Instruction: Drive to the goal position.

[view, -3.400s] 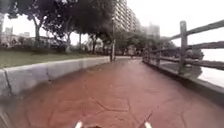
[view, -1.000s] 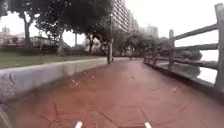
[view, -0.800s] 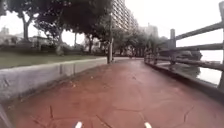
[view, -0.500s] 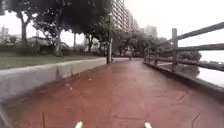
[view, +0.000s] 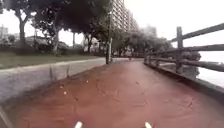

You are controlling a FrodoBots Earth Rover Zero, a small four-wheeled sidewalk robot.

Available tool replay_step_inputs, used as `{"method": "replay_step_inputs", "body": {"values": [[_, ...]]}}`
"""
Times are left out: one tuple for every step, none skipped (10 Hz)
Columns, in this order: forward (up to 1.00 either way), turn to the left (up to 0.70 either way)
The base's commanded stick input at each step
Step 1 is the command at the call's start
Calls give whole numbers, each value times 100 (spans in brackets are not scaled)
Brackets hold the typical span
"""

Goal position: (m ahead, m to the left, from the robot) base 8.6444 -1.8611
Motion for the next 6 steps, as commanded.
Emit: {"method": "replay_step_inputs", "body": {"values": [[50,0],[50,0],[50,0],[50,0],[50,0],[50,0]]}}
